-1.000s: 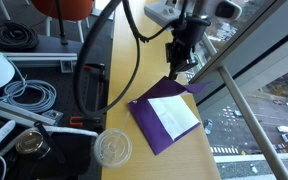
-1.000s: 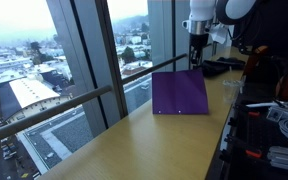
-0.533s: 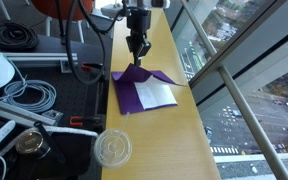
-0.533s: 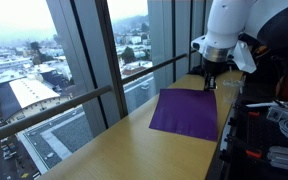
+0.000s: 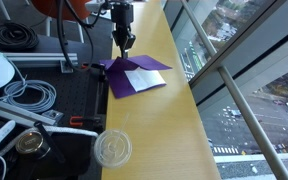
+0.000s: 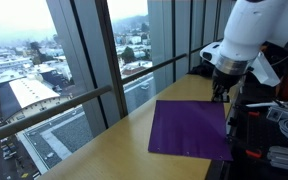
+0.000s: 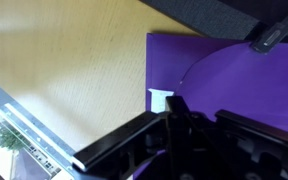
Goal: Open the file
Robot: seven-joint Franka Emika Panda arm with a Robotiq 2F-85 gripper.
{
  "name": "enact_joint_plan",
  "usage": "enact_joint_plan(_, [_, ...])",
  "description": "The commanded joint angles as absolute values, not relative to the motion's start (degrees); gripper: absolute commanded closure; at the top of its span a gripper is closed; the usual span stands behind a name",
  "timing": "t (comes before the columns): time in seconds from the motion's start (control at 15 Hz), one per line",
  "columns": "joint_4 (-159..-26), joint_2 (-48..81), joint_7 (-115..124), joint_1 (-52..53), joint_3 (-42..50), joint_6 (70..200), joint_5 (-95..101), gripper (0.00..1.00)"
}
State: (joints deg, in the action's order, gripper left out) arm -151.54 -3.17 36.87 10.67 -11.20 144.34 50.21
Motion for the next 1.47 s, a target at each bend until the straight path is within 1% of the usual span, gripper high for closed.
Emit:
enact_joint_plan(0.0, [-152.2,-5.9,33.9,7.9,-8.9,145.8,51.1,1.0])
enact_joint_plan(0.47, [-146.0,-4.3,19.4,-3.9,2.4,150.8,50.8,1.0])
enact_joint_plan(0.73, [-141.8,-2.6,12.8,-7.6,6.3,152.4,48.6,1.0])
enact_joint_plan(0.93, [-142.0,-3.8,12.7,-7.3,6.0,152.1,48.6,1.0])
enact_joint_plan(1.13, [-146.0,-7.0,15.2,-4.9,3.3,151.6,50.0,1.0])
enact_joint_plan(1.2, [-149.6,-9.4,11.1,-3.1,2.0,150.3,45.5,1.0])
enact_joint_plan(1.4, [-157.4,-14.0,13.5,-0.7,-1.8,152.1,52.5,1.0])
